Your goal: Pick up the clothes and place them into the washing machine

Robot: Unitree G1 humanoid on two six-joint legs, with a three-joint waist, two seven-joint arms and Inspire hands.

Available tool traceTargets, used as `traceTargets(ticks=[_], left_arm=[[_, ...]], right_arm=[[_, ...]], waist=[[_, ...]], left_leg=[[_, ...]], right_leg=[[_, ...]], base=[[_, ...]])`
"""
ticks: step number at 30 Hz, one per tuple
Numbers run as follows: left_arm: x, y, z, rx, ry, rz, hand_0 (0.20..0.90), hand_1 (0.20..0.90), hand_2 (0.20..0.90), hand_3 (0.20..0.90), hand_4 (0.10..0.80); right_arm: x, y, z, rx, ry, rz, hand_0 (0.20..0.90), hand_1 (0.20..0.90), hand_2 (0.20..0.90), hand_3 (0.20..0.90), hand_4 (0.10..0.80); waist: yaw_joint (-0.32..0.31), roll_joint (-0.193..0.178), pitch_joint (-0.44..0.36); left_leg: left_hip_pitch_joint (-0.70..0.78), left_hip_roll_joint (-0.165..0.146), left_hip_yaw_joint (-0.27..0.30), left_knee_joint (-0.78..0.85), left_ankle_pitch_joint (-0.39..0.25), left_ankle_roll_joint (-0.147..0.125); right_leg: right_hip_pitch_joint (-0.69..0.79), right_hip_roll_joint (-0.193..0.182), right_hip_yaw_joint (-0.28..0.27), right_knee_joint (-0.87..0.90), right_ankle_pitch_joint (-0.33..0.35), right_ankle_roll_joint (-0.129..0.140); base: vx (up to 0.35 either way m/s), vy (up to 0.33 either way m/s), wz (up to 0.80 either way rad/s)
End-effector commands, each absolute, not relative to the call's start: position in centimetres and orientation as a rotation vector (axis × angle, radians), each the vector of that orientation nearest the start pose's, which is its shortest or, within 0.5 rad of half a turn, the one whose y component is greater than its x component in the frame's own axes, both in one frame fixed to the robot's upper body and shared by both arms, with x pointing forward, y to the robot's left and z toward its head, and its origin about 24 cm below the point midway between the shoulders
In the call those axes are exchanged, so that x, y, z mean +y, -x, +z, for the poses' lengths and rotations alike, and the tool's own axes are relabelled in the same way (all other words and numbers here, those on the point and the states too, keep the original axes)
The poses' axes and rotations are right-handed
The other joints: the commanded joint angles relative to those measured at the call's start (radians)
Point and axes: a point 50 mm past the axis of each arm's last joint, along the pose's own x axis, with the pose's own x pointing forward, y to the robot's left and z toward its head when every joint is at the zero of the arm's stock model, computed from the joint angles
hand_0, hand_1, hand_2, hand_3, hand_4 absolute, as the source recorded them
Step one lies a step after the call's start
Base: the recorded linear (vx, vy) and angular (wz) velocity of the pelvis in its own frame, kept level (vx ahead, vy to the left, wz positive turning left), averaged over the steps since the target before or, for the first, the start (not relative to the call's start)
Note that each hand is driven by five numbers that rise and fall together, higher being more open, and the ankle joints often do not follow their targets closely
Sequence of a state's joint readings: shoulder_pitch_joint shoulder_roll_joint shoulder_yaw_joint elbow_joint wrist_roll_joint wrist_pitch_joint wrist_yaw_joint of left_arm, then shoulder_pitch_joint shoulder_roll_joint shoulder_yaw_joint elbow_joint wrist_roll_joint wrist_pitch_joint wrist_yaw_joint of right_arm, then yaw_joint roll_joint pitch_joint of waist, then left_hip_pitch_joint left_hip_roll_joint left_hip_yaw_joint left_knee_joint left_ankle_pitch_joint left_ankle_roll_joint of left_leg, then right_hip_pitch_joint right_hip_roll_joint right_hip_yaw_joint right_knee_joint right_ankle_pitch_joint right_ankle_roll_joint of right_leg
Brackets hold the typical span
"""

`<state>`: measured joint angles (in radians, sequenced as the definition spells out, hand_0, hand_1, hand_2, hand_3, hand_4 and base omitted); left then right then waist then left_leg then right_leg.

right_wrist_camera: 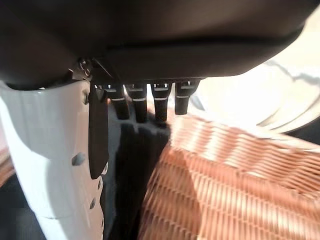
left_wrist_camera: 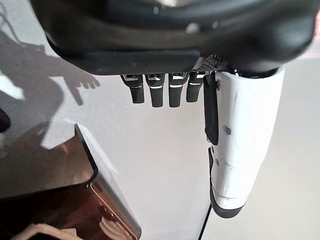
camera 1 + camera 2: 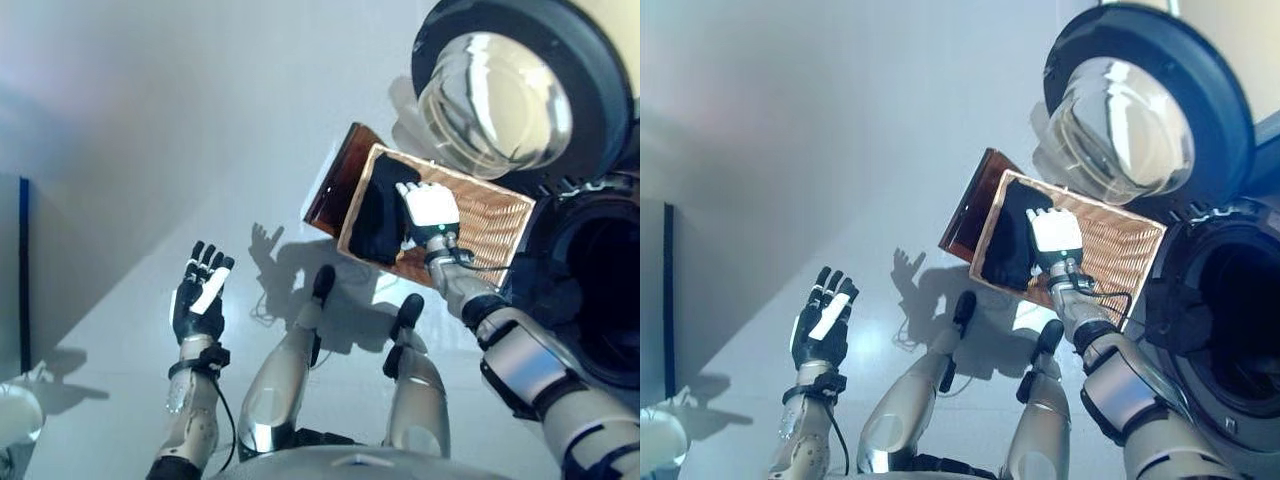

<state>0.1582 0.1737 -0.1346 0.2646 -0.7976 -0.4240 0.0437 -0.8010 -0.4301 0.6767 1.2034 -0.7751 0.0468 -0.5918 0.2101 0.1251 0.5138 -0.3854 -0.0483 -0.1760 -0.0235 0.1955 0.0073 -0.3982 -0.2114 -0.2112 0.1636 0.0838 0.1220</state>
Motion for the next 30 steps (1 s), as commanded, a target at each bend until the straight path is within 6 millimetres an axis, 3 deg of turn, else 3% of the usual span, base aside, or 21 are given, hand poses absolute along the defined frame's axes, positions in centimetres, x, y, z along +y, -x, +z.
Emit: traceTargets(ticks=[1, 13, 21, 28, 29, 30], left_arm=[[20.8, -20.3, 1.6, -0.155, 0.502, 0.209, 0.900, 0.900, 0.900, 0.900, 0.800], [20.7, -20.7, 2.9, -0.203, 0.498, 0.186, 0.900, 0.900, 0.900, 0.900, 0.800], [20.4, -20.6, 4.8, -0.278, 0.522, 0.142, 0.900, 0.900, 0.900, 0.900, 0.800], [19.9, -20.5, 5.2, -0.288, 0.556, 0.113, 0.900, 0.900, 0.900, 0.900, 0.800], [19.8, -20.3, 5.1, -0.279, 0.562, 0.112, 0.900, 0.900, 0.900, 0.900, 0.800], [19.7, -20.4, 5.3, -0.288, 0.566, 0.108, 0.900, 0.900, 0.900, 0.900, 0.800]], right_arm=[[-21.6, -38.3, 9.4, -0.211, 1.793, -0.210, 0.900, 0.900, 0.900, 0.900, 0.800], [-20.0, -39.5, 11.5, -0.263, 1.732, -0.262, 0.900, 0.900, 0.900, 0.900, 0.800], [-21.5, -40.0, 13.6, -0.245, 1.719, -0.361, 0.900, 0.900, 0.900, 0.900, 0.800], [-22.0, -40.4, 15.4, -0.255, 1.709, -0.425, 0.900, 0.900, 0.900, 0.900, 0.800], [-22.0, -40.4, 15.3, -0.248, 1.705, -0.425, 0.716, 0.716, 0.716, 0.716, 0.669], [-22.1, -40.5, 16.0, -0.258, 1.703, -0.442, 0.431, 0.431, 0.431, 0.431, 0.465]], waist=[[0.023, 0.028, 0.006], [0.049, 0.035, 0.006], [0.063, 0.066, 0.006], [0.065, 0.077, 0.006], [0.062, 0.072, 0.006], [0.067, 0.080, 0.006]], left_leg=[[-0.055, -0.016, 0.010, 0.023, -0.028, -0.038], [-0.170, -0.030, -0.025, 0.054, -0.016, -0.041], [-0.291, -0.047, -0.053, 0.065, 0.008, -0.045], [-0.380, -0.054, -0.063, 0.062, 0.026, -0.042], [-0.360, -0.058, -0.060, 0.057, 0.005, -0.042], [-0.394, -0.056, -0.064, 0.064, 0.028, -0.043]], right_leg=[[-0.034, -0.035, 0.029, 0.058, -0.068, -0.020], [-0.128, -0.043, 0.008, 0.094, -0.077, -0.029], [-0.248, -0.045, -0.002, 0.149, -0.090, -0.038], [-0.362, -0.039, 0.005, 0.195, -0.098, -0.042], [-0.349, -0.043, 0.012, 0.205, -0.128, -0.035], [-0.373, -0.040, 0.001, 0.198, -0.099, -0.043]], base=[[-0.024, -0.017, 0.21], [-0.016, -0.005, 0.09], [-0.045, 0.006, 0.11], [-0.028, 0.015, 0.05], [-0.024, 0.004, 0.05], [-0.023, 0.004, 0.08]])
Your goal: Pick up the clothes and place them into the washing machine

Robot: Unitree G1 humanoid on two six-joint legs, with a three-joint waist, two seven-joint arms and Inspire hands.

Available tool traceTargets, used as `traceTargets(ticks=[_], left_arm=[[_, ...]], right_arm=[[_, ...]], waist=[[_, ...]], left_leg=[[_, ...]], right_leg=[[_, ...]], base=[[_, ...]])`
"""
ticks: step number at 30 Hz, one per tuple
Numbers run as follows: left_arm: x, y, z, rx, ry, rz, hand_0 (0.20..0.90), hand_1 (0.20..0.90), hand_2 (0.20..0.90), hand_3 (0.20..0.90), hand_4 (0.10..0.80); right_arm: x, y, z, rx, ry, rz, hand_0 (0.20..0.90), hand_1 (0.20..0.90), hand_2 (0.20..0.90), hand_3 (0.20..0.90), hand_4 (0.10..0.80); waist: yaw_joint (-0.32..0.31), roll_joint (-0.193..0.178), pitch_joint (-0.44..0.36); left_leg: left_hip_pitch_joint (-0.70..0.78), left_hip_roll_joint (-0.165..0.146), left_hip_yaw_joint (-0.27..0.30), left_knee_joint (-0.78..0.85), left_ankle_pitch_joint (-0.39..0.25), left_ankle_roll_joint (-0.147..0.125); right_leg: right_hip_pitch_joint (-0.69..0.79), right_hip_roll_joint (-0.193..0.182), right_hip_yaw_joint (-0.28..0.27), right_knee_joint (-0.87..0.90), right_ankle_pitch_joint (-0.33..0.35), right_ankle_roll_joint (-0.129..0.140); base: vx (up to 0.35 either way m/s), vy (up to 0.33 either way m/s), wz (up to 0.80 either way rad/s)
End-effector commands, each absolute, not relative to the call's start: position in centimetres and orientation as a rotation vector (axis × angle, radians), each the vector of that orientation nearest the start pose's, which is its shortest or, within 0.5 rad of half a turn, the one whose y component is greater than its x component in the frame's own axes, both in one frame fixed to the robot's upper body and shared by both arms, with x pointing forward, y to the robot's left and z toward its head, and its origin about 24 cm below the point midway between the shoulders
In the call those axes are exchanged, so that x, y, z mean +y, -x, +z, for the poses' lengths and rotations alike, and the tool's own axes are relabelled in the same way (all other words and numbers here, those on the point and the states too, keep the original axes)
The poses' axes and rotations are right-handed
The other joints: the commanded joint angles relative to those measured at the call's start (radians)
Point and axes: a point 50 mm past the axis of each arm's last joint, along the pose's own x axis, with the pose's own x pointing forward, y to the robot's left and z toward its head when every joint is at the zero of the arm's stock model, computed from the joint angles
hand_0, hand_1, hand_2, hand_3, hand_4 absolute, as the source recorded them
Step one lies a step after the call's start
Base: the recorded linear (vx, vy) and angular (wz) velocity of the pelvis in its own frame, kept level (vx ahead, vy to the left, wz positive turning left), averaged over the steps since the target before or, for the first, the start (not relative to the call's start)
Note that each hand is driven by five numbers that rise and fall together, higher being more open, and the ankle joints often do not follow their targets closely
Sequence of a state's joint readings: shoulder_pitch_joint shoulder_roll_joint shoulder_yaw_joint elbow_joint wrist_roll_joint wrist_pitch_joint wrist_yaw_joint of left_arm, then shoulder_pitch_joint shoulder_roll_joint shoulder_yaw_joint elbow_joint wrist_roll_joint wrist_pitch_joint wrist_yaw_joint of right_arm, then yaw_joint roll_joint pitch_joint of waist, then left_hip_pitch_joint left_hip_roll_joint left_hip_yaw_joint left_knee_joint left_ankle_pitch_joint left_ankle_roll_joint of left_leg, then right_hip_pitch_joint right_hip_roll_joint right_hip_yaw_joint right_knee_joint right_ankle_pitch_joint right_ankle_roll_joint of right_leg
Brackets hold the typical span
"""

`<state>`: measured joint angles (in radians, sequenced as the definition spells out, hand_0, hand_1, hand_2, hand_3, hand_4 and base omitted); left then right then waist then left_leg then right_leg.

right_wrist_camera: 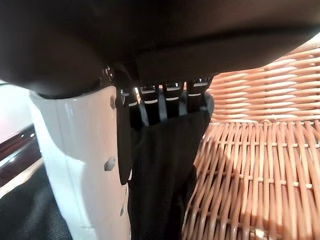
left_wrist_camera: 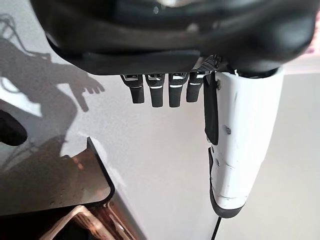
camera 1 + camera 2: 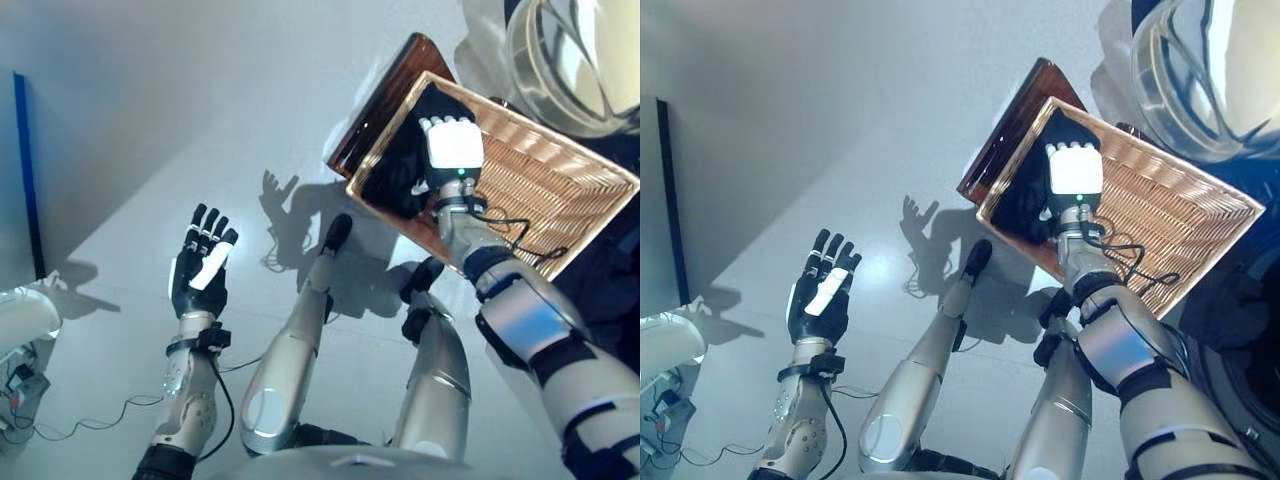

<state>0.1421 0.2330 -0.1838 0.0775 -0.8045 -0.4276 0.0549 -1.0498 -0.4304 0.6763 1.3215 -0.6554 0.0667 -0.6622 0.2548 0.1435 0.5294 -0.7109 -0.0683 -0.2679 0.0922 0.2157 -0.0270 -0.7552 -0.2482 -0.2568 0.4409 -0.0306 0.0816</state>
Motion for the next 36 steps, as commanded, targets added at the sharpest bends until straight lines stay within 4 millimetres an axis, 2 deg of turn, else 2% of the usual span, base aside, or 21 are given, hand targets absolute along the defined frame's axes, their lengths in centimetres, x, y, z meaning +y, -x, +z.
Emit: traceTargets(ticks=[1, 2, 3, 4, 5, 6, 7, 18, 19, 21, 22, 23, 25, 26, 27, 30, 32, 33, 36], left_arm=[[19.7, -20.4, 5.2, -0.287, 0.569, 0.108, 0.900, 0.900, 0.900, 0.900, 0.800], [19.7, -20.1, 4.9, -0.271, 0.567, 0.109, 0.900, 0.900, 0.900, 0.900, 0.800], [19.7, -20.3, 5.2, -0.282, 0.568, 0.104, 0.900, 0.900, 0.900, 0.900, 0.800], [19.7, -20.3, 5.2, -0.283, 0.568, 0.104, 0.900, 0.900, 0.900, 0.900, 0.800], [19.7, -20.1, 5.0, -0.271, 0.567, 0.104, 0.900, 0.900, 0.900, 0.900, 0.800], [19.7, -20.3, 5.3, -0.284, 0.567, 0.099, 0.900, 0.900, 0.900, 0.900, 0.800], [19.7, -20.0, 5.0, -0.273, 0.565, 0.102, 0.900, 0.900, 0.900, 0.900, 0.800], [19.7, -20.1, 5.1, -0.269, 0.560, 0.076, 0.900, 0.900, 0.900, 0.900, 0.800], [19.7, -20.3, 5.3, -0.282, 0.562, 0.070, 0.900, 0.900, 0.900, 0.900, 0.800], [19.7, -20.3, 5.3, -0.280, 0.558, 0.070, 0.900, 0.900, 0.900, 0.900, 0.800], [19.7, -20.1, 5.0, -0.268, 0.558, 0.073, 0.900, 0.900, 0.900, 0.900, 0.800], [19.7, -20.3, 5.1, -0.274, 0.562, 0.071, 0.900, 0.900, 0.900, 0.900, 0.800], [19.7, -20.3, 5.0, -0.270, 0.566, 0.073, 0.900, 0.900, 0.900, 0.900, 0.800], [19.7, -20.1, 4.8, -0.258, 0.565, 0.076, 0.900, 0.900, 0.900, 0.900, 0.800], [19.7, -20.3, 4.9, -0.267, 0.567, 0.077, 0.900, 0.900, 0.900, 0.900, 0.800], [19.7, -20.3, 4.9, -0.266, 0.569, 0.083, 0.900, 0.900, 0.900, 0.900, 0.800], [19.9, -20.4, 4.5, -0.257, 0.567, 0.098, 0.900, 0.900, 0.900, 0.900, 0.800], [19.9, -20.4, 4.5, -0.257, 0.567, 0.098, 0.900, 0.900, 0.900, 0.900, 0.800], [20.1, -20.6, 4.2, -0.251, 0.562, 0.125, 0.900, 0.900, 0.900, 0.900, 0.800]], right_arm=[[-22.2, -40.5, 16.0, -0.255, 1.705, -0.445, 0.200, 0.200, 0.200, 0.200, 0.300], [-22.4, -40.4, 15.7, -0.243, 1.722, -0.440, 0.200, 0.200, 0.200, 0.200, 0.300], [-22.4, -40.6, 16.4, -0.253, 1.723, -0.457, 0.200, 0.200, 0.200, 0.200, 0.300], [-22.4, -40.6, 16.5, -0.251, 1.719, -0.462, 0.200, 0.200, 0.200, 0.200, 0.300], [-22.6, -40.5, 16.1, -0.236, 1.715, -0.461, 0.200, 0.200, 0.200, 0.200, 0.300], [-22.8, -40.5, 16.5, -0.237, 1.704, -0.479, 0.200, 0.200, 0.200, 0.200, 0.300], [-22.9, -40.4, 16.0, -0.228, 1.703, -0.471, 0.200, 0.200, 0.200, 0.200, 0.300], [-24.3, -40.1, 16.2, -0.210, 1.717, -0.492, 0.200, 0.200, 0.200, 0.200, 0.300], [-24.3, -40.2, 16.8, -0.219, 1.714, -0.506, 0.200, 0.200, 0.200, 0.200, 0.300], [-24.5, -40.1, 16.9, -0.218, 1.721, -0.509, 0.200, 0.200, 0.200, 0.200, 0.300], [-24.5, -40.0, 16.4, -0.209, 1.723, -0.500, 0.200, 0.200, 0.200, 0.200, 0.300], [-24.7, -40.0, 16.8, -0.211, 1.719, -0.512, 0.200, 0.200, 0.200, 0.200, 0.300], [-24.9, -40.0, 16.6, -0.206, 1.712, -0.513, 0.200, 0.200, 0.200, 0.200, 0.300], [-24.9, -39.9, 16.2, -0.197, 1.715, -0.503, 0.200, 0.200, 0.200, 0.200, 0.300], [-25.0, -39.9, 16.5, -0.202, 1.700, -0.516, 0.200, 0.200, 0.200, 0.200, 0.300], [-25.1, -39.8, 16.3, -0.198, 1.635, -0.536, 0.200, 0.200, 0.200, 0.200, 0.300], [-25.0, -39.6, 16.0, -0.207, 1.497, -0.552, 0.200, 0.200, 0.200, 0.200, 0.300], [-25.0, -39.6, 16.0, -0.206, 1.497, -0.552, 0.200, 0.200, 0.200, 0.200, 0.300], [-24.5, -39.3, 15.1, -0.217, 1.336, -0.551, 0.200, 0.200, 0.200, 0.200, 0.300]], waist=[[0.023, 0.063, -0.009], [0.019, 0.059, -0.009], [0.024, 0.066, -0.009], [0.024, 0.067, -0.009], [0.019, 0.061, -0.009], [0.023, 0.067, -0.009], [0.016, 0.060, -0.009], [0.009, 0.062, -0.009], [0.014, 0.068, -0.009], [0.013, 0.069, -0.009], [0.008, 0.063, -0.009], [0.013, 0.070, -0.009], [0.010, 0.070, -0.009], [0.005, 0.064, -0.009], [0.008, 0.069, -0.009], [0.003, 0.066, -0.009], [-0.005, 0.058, -0.009], [-0.005, 0.058, -0.009], [-0.018, 0.044, -0.009]], left_leg=[[-0.078, -0.037, 0.027, -0.048, 0.010, -0.009], [-0.058, -0.041, 0.031, -0.052, -0.012, -0.009], [-0.090, -0.039, 0.025, -0.045, 0.012, -0.009], [-0.094, -0.038, 0.025, -0.044, 0.013, -0.009], [-0.069, -0.041, 0.031, -0.047, -0.010, -0.009], [-0.099, -0.038, 0.028, -0.039, 0.013, -0.009], [-0.070, -0.043, 0.034, -0.041, -0.011, -0.009], [-0.067, -0.045, 0.034, -0.022, -0.016, -0.011], [-0.094, -0.042, 0.029, -0.017, 0.008, -0.011], [-0.089, -0.041, 0.030, -0.015, 0.007, -0.012], [-0.061, -0.044, 0.035, -0.020, -0.016, -0.011], [-0.080, -0.040, 0.031, -0.015, 0.006, -0.011], [-0.066, -0.039, 0.034, -0.014, 0.004, -0.011], [-0.037, -0.043, 0.040, -0.019, -0.020, -0.011], [-0.056, -0.038, 0.037, -0.015, 0.003, -0.011], [-0.032, -0.035, 0.045, -0.015, -0.001, -0.009], [0.000, -0.031, 0.058, -0.014, -0.009, -0.007], [0.001, -0.030, 0.058, -0.014, -0.009, -0.007], [0.046, -0.024, 0.073, -0.018, -0.017, -0.006]], right_leg=[[-0.028, -0.005, 0.047, -0.071, 0.014, -0.002], [-0.014, -0.010, 0.059, -0.061, -0.016, 0.005], [-0.037, -0.006, 0.048, -0.067, 0.013, -0.003], [-0.041, -0.006, 0.048, -0.066, 0.013, -0.004], [-0.023, -0.010, 0.062, -0.058, -0.015, 0.004], [-0.046, -0.007, 0.052, -0.062, 0.014, -0.004], [-0.025, -0.012, 0.064, -0.051, -0.017, 0.004], [-0.010, -0.013, 0.063, -0.040, -0.018, 0.003], [-0.029, -0.009, 0.052, -0.047, 0.011, -0.004], [-0.021, -0.009, 0.051, -0.047, 0.010, -0.004], [0.000, -0.014, 0.062, -0.041, -0.019, 0.003], [-0.015, -0.009, 0.052, -0.049, 0.010, -0.004], [-0.003, -0.007, 0.054, -0.049, 0.012, -0.003], [0.019, -0.012, 0.065, -0.042, -0.018, 0.004], [0.006, -0.007, 0.056, -0.052, 0.013, -0.002], [0.033, -0.006, 0.059, -0.060, 0.014, -0.001], [0.068, -0.004, 0.064, -0.074, 0.018, 0.000], [0.068, -0.004, 0.064, -0.075, 0.018, 0.000], [0.112, -0.001, 0.068, -0.095, 0.024, 0.003]], base=[[-0.023, 0.009, 0.05], [-0.026, 0.006, 0.04], [-0.023, 0.005, 0.03], [0.000, 0.000, 0.00], [0.000, 0.000, 0.00], [0.077, -0.027, 0.00], [0.000, 0.000, 0.00], [-0.004, -0.005, 0.01], [-0.096, 0.019, 0.01], [-0.006, -0.011, 0.03], [0.000, 0.000, 0.00], [0.000, 0.000, 0.00], [0.003, -0.004, -0.02], [0.008, -0.001, -0.04], [0.011, -0.001, -0.05], [-0.011, 0.011, -0.06], [0.027, 0.008, -0.05], [0.031, -0.002, -0.06], [0.035, 0.007, -0.07]])
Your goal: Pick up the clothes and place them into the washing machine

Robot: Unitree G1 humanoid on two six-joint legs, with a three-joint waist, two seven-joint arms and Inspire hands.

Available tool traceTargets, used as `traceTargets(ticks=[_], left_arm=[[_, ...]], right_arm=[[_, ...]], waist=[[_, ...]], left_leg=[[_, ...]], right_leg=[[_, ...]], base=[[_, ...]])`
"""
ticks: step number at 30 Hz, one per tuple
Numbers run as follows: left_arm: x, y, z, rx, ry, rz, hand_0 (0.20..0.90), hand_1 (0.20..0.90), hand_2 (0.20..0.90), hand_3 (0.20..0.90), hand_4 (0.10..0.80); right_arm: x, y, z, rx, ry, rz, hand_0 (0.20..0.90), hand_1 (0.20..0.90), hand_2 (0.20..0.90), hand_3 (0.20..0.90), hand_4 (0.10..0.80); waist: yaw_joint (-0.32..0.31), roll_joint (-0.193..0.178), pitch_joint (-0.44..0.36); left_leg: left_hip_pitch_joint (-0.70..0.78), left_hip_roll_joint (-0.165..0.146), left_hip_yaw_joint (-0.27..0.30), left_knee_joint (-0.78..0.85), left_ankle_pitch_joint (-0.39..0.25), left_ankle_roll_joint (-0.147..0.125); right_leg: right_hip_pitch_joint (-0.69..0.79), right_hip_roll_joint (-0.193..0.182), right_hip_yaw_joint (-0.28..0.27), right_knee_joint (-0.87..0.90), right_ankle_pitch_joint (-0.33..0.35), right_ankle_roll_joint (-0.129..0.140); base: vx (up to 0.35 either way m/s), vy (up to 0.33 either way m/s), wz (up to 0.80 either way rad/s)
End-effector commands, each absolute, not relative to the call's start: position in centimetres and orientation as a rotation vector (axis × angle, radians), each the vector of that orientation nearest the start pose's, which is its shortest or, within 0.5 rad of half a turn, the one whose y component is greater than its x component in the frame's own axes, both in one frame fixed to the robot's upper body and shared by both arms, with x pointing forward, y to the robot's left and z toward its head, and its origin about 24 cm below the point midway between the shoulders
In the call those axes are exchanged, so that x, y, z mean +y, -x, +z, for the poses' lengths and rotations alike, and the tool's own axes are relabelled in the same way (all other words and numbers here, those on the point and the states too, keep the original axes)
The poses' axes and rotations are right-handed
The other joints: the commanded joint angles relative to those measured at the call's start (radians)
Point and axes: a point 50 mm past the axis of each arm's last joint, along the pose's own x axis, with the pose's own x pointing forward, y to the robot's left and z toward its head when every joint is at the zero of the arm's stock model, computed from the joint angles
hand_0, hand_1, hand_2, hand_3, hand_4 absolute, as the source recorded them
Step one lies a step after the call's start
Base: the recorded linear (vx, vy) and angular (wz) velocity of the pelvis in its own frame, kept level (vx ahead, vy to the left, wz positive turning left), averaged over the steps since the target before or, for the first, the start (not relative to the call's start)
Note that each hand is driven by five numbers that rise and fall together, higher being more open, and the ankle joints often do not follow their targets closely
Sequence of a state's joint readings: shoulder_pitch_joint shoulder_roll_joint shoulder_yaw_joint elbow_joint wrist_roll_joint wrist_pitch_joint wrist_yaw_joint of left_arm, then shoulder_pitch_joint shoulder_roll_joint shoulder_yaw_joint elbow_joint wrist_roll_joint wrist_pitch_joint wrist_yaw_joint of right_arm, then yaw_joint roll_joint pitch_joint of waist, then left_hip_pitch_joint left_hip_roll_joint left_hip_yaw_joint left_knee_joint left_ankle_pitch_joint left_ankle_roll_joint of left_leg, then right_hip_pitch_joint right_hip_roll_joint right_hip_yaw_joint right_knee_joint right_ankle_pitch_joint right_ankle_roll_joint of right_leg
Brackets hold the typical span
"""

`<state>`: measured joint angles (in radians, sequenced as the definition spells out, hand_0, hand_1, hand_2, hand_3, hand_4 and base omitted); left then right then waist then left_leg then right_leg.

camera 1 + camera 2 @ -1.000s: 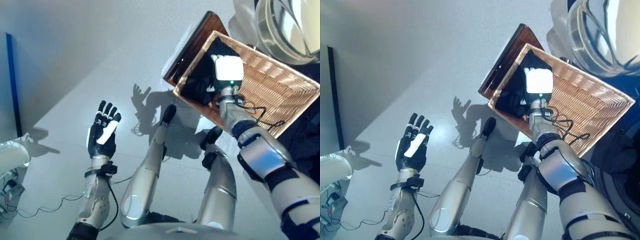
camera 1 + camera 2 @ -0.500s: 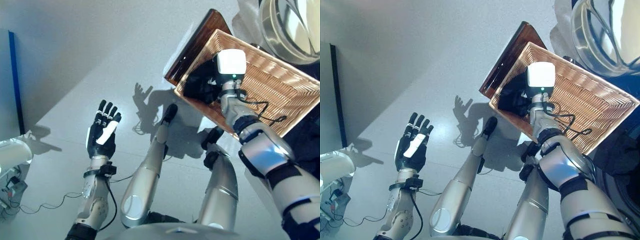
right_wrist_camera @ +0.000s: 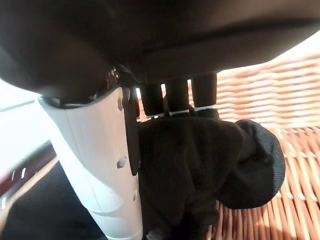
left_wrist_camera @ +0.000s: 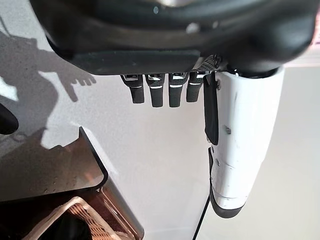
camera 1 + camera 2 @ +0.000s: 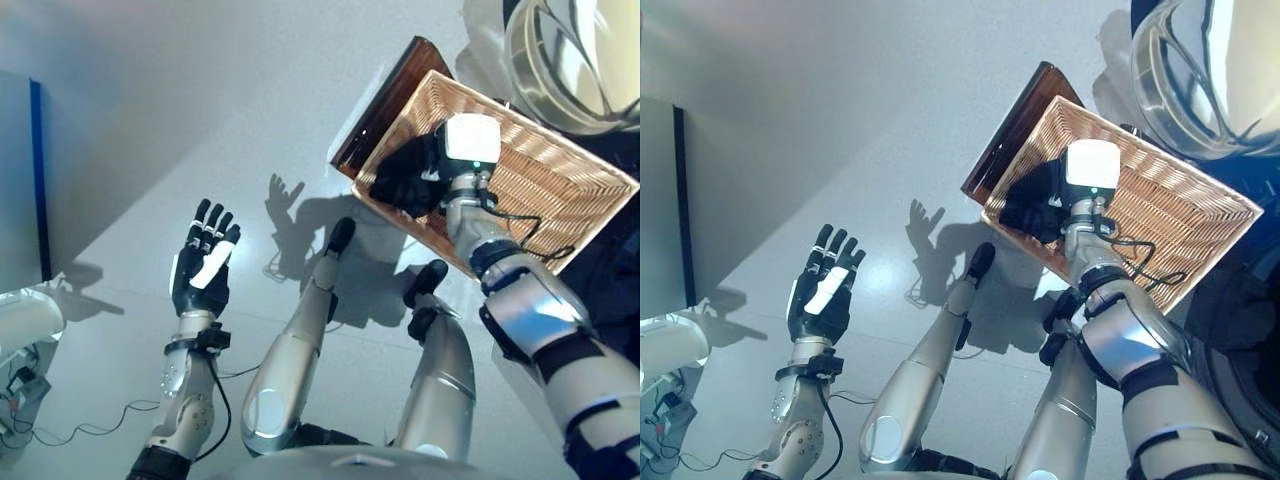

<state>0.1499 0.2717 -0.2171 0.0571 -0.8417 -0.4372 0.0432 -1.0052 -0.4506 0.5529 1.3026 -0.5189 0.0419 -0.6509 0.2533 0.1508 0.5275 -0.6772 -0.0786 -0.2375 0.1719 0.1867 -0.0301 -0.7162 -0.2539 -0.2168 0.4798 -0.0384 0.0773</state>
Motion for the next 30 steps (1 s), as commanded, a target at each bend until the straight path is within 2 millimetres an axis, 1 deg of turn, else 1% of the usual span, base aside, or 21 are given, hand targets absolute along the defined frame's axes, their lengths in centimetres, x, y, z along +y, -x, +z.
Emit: traceTargets(ticks=[1, 8, 10, 11, 12, 14, 15, 18, 21, 22, 24, 26, 28, 30], left_arm=[[20.2, -20.6, 3.9, -0.243, 0.562, 0.136, 0.900, 0.900, 0.900, 0.900, 0.800], [20.6, -20.3, 2.5, -0.200, 0.578, 0.199, 0.900, 0.900, 0.900, 0.900, 0.800], [20.7, -20.2, 2.2, -0.190, 0.586, 0.216, 0.900, 0.900, 0.900, 0.900, 0.800], [20.7, -20.2, 2.2, -0.190, 0.586, 0.216, 0.900, 0.900, 0.900, 0.900, 0.800], [20.8, -20.1, 1.9, -0.181, 0.585, 0.227, 0.900, 0.900, 0.900, 0.900, 0.800], [20.9, -19.9, 1.3, -0.159, 0.591, 0.245, 0.900, 0.900, 0.900, 0.900, 0.800], [20.8, -19.8, 1.1, -0.149, 0.599, 0.250, 0.900, 0.900, 0.900, 0.900, 0.800], [20.9, -19.7, 1.0, -0.145, 0.602, 0.256, 0.900, 0.900, 0.900, 0.900, 0.800], [20.8, -19.3, 0.0, -0.103, 0.612, 0.278, 0.900, 0.900, 0.900, 0.900, 0.800], [20.8, -19.3, 0.0, -0.103, 0.612, 0.278, 0.900, 0.900, 0.900, 0.900, 0.800], [20.7, -19.2, -0.1, -0.095, 0.619, 0.282, 0.900, 0.900, 0.900, 0.900, 0.800], [20.5, -19.1, -0.3, -0.089, 0.630, 0.280, 0.900, 0.900, 0.900, 0.900, 0.800], [20.5, -18.9, -0.8, -0.066, 0.633, 0.288, 0.900, 0.900, 0.900, 0.900, 0.800], [20.3, -18.8, -0.9, -0.058, 0.638, 0.285, 0.900, 0.900, 0.900, 0.900, 0.800]], right_arm=[[-24.3, -39.2, 15.0, -0.231, 1.280, -0.559, 0.200, 0.200, 0.200, 0.200, 0.300], [-23.6, -37.6, 12.2, -0.229, 0.890, -0.567, 0.200, 0.200, 0.200, 0.200, 0.300], [-23.4, -36.4, 10.6, -0.216, 0.740, -0.578, 0.200, 0.200, 0.200, 0.200, 0.300], [-23.5, -36.4, 10.6, -0.215, 0.740, -0.578, 0.200, 0.200, 0.200, 0.200, 0.300], [-23.5, -36.0, 10.0, -0.198, 0.682, -0.584, 0.200, 0.200, 0.200, 0.200, 0.300], [-23.4, -35.1, 8.7, -0.177, 0.573, -0.591, 0.200, 0.200, 0.200, 0.200, 0.300], [-23.4, -34.3, 7.7, -0.153, 0.482, -0.599, 0.200, 0.200, 0.200, 0.200, 0.300], [-23.5, -34.0, 7.3, -0.142, 0.454, -0.599, 0.200, 0.200, 0.200, 0.200, 0.300], [-23.3, -32.3, 5.5, -0.107, 0.233, -0.613, 0.200, 0.200, 0.200, 0.200, 0.300], [-23.3, -32.3, 5.5, -0.107, 0.233, -0.613, 0.200, 0.200, 0.200, 0.200, 0.300], [-23.2, -31.5, 4.9, -0.096, 0.142, -0.625, 0.200, 0.200, 0.200, 0.200, 0.300], [-23.6, -30.8, 4.4, -0.087, 0.117, -0.645, 0.200, 0.200, 0.200, 0.200, 0.300], [-24.0, -30.1, 3.9, -0.079, 0.103, -0.664, 0.200, 0.200, 0.200, 0.200, 0.300], [-24.4, -29.4, 3.7, -0.082, 0.128, -0.673, 0.200, 0.200, 0.200, 0.200, 0.300]], waist=[[-0.022, 0.033, -0.007], [-0.062, 0.011, -0.007], [-0.076, 0.010, -0.008], [-0.076, 0.010, -0.008], [-0.081, 0.011, -0.008], [-0.088, 0.012, -0.029], [-0.095, 0.014, -0.052], [-0.097, 0.015, -0.064], [-0.118, 0.024, -0.108], [-0.117, 0.024, -0.110], [-0.130, 0.029, -0.128], [-0.136, 0.037, -0.144], [-0.146, 0.048, -0.156], [-0.157, 0.060, -0.164]], left_leg=[[0.026, -0.011, 0.049, -0.099, 0.009, -0.002], [0.160, 0.004, 0.081, -0.115, -0.016, 0.000], [0.220, 0.008, 0.092, -0.121, -0.027, 0.002], [0.221, 0.008, 0.092, -0.122, -0.027, 0.002], [0.239, 0.009, 0.097, -0.123, -0.030, 0.002], [0.276, 0.012, 0.103, -0.134, -0.037, 0.003], [0.301, 0.014, 0.112, -0.141, -0.045, 0.004], [0.307, 0.016, 0.114, -0.145, -0.045, 0.005], [0.365, 0.016, 0.134, -0.152, -0.068, 0.009], [0.362, 0.017, 0.134, -0.153, -0.065, 0.009], [0.377, 0.017, 0.138, -0.157, -0.072, 0.012], [0.385, 0.014, 0.144, -0.155, -0.078, 0.013], [0.393, 0.013, 0.146, -0.156, -0.084, 0.016], [0.399, 0.012, 0.150, -0.159, -0.086, 0.018]], right_leg=[[0.087, 0.005, 0.030, -0.141, 0.034, 0.008], [0.235, 0.012, 0.038, -0.214, 0.048, 0.019], [0.297, 0.013, 0.040, -0.239, 0.051, 0.023], [0.299, 0.013, 0.040, -0.241, 0.052, 0.023], [0.319, 0.011, 0.041, -0.249, 0.053, 0.026], [0.355, 0.015, 0.041, -0.272, 0.055, 0.030], [0.381, 0.017, 0.043, -0.293, 0.056, 0.033], [0.389, 0.020, 0.042, -0.305, 0.062, 0.034], [0.442, 0.018, 0.053, -0.334, 0.057, 0.042], [0.440, 0.019, 0.053, -0.337, 0.061, 0.042], [0.449, 0.018, 0.062, -0.345, 0.060, 0.044], [0.455, 0.018, 0.069, -0.349, 0.059, 0.046], [0.457, 0.018, 0.074, -0.347, 0.055, 0.047], [0.457, 0.018, 0.082, -0.348, 0.053, 0.048]], base=[[0.043, 0.001, -0.13], [0.057, 0.001, -0.19], [0.075, -0.018, -0.17], [0.065, -0.009, -0.17], [0.064, -0.007, -0.18], [0.121, -0.006, -0.19], [0.101, 0.001, -0.15], [0.069, -0.004, -0.16], [0.108, -0.011, -0.14], [0.065, -0.005, -0.10], [0.057, -0.007, -0.10], [0.062, -0.016, -0.14], [0.042, -0.008, -0.08], [0.015, 0.003, -0.02]])
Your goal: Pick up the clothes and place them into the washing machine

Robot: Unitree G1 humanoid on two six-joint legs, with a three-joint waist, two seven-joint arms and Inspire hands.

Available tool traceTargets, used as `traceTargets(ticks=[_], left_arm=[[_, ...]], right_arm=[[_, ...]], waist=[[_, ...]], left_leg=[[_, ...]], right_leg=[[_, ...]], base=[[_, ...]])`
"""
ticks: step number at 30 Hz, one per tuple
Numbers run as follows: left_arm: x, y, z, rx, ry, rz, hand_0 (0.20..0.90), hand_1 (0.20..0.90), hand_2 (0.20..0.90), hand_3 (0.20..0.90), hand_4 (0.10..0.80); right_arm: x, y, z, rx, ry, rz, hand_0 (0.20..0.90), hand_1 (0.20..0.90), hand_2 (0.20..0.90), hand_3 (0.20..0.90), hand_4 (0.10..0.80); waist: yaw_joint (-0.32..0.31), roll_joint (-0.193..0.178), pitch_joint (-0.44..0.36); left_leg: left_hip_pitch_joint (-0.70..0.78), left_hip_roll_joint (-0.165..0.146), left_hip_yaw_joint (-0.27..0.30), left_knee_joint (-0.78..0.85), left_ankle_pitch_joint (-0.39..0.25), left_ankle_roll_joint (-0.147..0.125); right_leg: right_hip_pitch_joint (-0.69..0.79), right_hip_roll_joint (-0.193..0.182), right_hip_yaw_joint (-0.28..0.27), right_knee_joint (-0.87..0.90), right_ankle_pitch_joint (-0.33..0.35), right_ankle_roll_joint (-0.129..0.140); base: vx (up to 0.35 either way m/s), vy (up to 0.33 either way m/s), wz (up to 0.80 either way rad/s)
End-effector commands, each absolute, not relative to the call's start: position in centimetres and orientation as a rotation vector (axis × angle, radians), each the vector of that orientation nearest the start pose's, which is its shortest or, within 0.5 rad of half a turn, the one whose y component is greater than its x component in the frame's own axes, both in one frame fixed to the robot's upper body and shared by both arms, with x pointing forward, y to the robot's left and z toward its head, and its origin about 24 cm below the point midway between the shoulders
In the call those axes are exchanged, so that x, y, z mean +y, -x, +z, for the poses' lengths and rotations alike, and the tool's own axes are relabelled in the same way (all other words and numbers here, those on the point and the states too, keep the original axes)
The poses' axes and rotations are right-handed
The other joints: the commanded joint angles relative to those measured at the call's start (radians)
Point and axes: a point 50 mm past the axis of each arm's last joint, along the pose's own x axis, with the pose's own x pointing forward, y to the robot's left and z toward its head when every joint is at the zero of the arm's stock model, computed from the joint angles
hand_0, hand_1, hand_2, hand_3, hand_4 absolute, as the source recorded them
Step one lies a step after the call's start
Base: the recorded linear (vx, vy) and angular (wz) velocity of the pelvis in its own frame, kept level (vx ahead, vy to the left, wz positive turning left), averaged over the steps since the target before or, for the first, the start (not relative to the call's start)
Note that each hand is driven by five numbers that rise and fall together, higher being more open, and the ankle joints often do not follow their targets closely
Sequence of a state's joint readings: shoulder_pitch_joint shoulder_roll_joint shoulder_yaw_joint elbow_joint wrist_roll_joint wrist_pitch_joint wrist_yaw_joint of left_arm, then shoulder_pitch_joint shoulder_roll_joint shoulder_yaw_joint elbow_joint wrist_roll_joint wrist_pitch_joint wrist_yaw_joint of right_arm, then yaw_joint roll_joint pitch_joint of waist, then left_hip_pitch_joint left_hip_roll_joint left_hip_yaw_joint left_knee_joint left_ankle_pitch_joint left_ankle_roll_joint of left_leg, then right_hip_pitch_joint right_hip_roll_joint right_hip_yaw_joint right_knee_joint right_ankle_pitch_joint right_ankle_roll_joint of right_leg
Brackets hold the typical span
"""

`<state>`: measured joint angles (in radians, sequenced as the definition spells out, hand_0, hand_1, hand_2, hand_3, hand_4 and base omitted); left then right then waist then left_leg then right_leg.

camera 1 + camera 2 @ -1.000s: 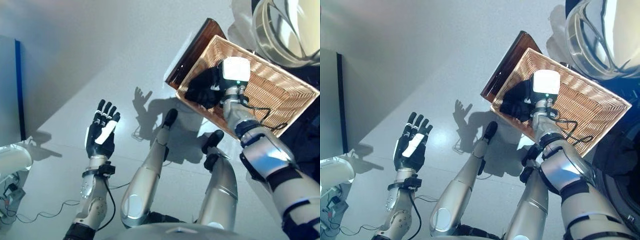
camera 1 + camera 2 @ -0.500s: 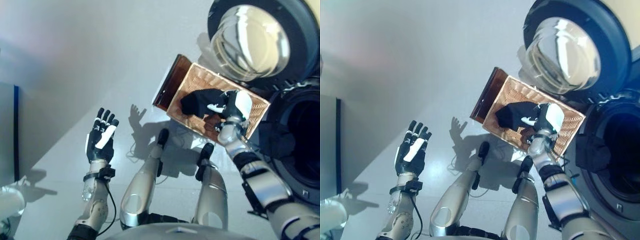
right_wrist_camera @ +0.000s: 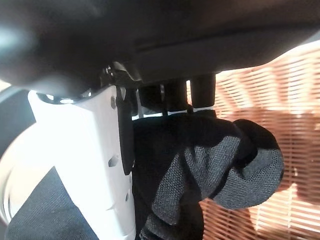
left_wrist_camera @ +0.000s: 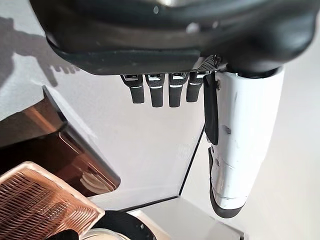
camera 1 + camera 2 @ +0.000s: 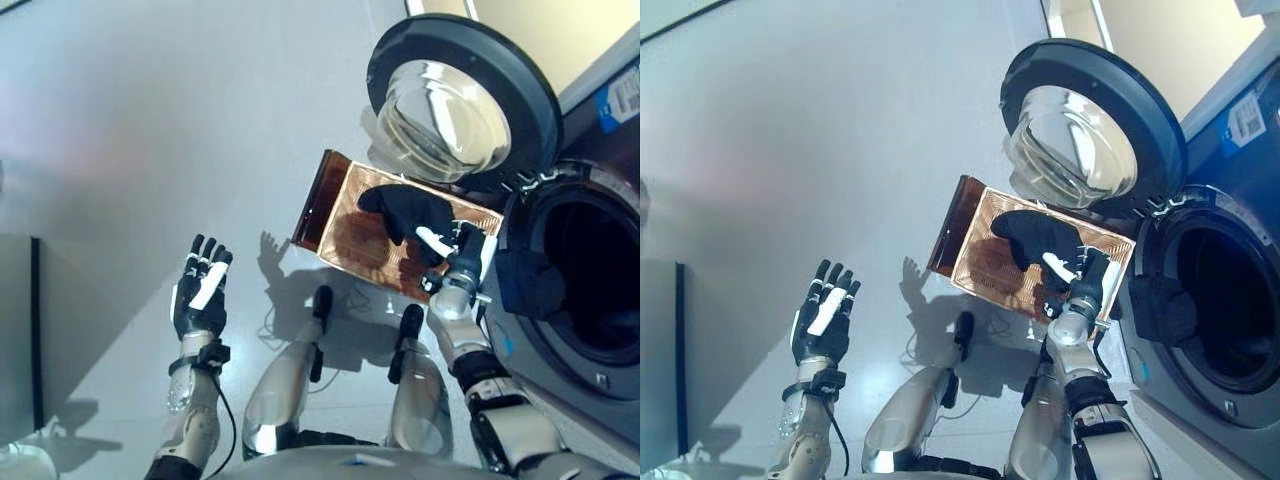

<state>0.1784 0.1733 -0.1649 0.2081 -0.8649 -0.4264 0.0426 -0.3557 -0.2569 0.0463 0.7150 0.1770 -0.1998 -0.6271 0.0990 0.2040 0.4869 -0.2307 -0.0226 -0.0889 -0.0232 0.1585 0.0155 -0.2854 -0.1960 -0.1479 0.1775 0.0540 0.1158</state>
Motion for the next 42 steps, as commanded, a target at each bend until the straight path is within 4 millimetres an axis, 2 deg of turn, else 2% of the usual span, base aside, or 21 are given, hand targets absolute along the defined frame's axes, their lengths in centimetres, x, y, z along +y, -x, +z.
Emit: traceTargets(ticks=[1, 10, 16, 19, 23, 30, 34, 40, 42], left_arm=[[20.3, -18.7, -1.1, -0.049, 0.635, 0.284, 0.900, 0.900, 0.900, 0.900, 0.800], [19.5, -18.7, -1.6, -0.022, 0.648, 0.259, 0.900, 0.900, 0.900, 0.900, 0.800], [18.7, -18.5, -1.9, 0.002, 0.676, 0.257, 0.900, 0.900, 0.900, 0.900, 0.800], [18.5, -18.5, -2.1, 0.014, 0.682, 0.254, 0.900, 0.900, 0.900, 0.900, 0.800], [17.8, -18.5, -2.2, 0.037, 0.700, 0.238, 0.900, 0.900, 0.900, 0.900, 0.800], [17.1, -18.5, -2.3, 0.056, 0.726, 0.209, 0.900, 0.900, 0.900, 0.900, 0.800], [16.5, -18.4, -2.5, 0.073, 0.739, 0.187, 0.900, 0.900, 0.900, 0.900, 0.800], [15.8, -18.2, -2.6, 0.090, 0.753, 0.157, 0.900, 0.900, 0.900, 0.900, 0.800], [15.3, -18.0, -2.9, 0.112, 0.755, 0.134, 0.900, 0.900, 0.900, 0.900, 0.800]], right_arm=[[-24.7, -29.2, 3.6, -0.078, 0.139, -0.686, 0.200, 0.200, 0.200, 0.200, 0.300], [-26.1, -27.6, 2.6, -0.054, 0.170, -0.789, 0.200, 0.200, 0.200, 0.200, 0.300], [-26.2, -26.5, 2.2, -0.078, -0.052, -0.913, 0.200, 0.200, 0.200, 0.200, 0.300], [-26.5, -26.2, 2.3, -0.094, -0.108, -0.962, 0.200, 0.200, 0.200, 0.200, 0.300], [-27.9, -25.8, 2.8, -0.132, -0.247, -1.102, 0.200, 0.200, 0.200, 0.200, 0.300], [-30.4, -25.9, 4.9, -0.229, -0.348, -1.229, 0.200, 0.200, 0.200, 0.200, 0.300], [-32.1, -26.4, 6.8, -0.300, -0.395, -1.288, 0.200, 0.200, 0.200, 0.200, 0.300], [-33.3, -27.1, 8.7, -0.362, -0.433, -1.322, 0.200, 0.200, 0.200, 0.200, 0.300], [-34.9, -27.8, 10.9, -0.414, -0.438, -1.338, 0.200, 0.200, 0.200, 0.200, 0.300]], waist=[[-0.008, 0.013, -0.127], [-0.037, 0.054, -0.159], [-0.062, 0.072, -0.165], [-0.069, 0.081, -0.164], [-0.084, 0.112, -0.153], [-0.105, 0.159, -0.151], [-0.115, 0.186, -0.152], [-0.119, 0.204, -0.155], [-0.121, 0.218, -0.161]], left_leg=[[-0.046, -0.046, 0.004, 0.035, -0.059, -0.028], [-0.033, -0.047, 0.028, 0.018, -0.065, -0.024], [-0.030, -0.050, 0.042, 0.015, -0.069, -0.023], [-0.030, -0.053, 0.043, 0.014, -0.071, -0.023], [-0.029, -0.058, 0.049, 0.012, -0.073, -0.023], [-0.022, -0.068, 0.061, 0.005, -0.077, -0.023], [-0.019, -0.073, 0.074, 0.002, -0.078, -0.024], [-0.018, -0.072, 0.085, -0.004, -0.078, -0.026], [-0.016, -0.070, 0.098, -0.009, -0.078, -0.029]], right_leg=[[0.027, -0.040, 0.018, -0.048, -0.039, 0.011], [0.017, -0.036, 0.047, -0.057, -0.040, 0.013], [0.007, -0.035, 0.067, -0.054, -0.044, 0.012], [0.002, -0.035, 0.071, -0.050, -0.046, 0.011], [-0.006, -0.036, 0.087, -0.044, -0.051, 0.010], [-0.015, -0.040, 0.106, -0.044, -0.055, 0.008], [-0.023, -0.039, 0.123, -0.044, -0.056, 0.004], [-0.031, -0.035, 0.137, -0.046, -0.059, 0.000], [-0.041, -0.029, 0.149, -0.043, -0.061, -0.004]], base=[[0.023, 0.000, -0.03], [0.013, -0.003, -0.10], [0.012, 0.006, -0.08], [0.003, 0.009, -0.07], [-0.008, 0.013, -0.13], [0.003, 0.004, -0.02], [0.000, -0.010, -0.10], [0.007, -0.025, -0.11], [0.013, -0.049, -0.07]])
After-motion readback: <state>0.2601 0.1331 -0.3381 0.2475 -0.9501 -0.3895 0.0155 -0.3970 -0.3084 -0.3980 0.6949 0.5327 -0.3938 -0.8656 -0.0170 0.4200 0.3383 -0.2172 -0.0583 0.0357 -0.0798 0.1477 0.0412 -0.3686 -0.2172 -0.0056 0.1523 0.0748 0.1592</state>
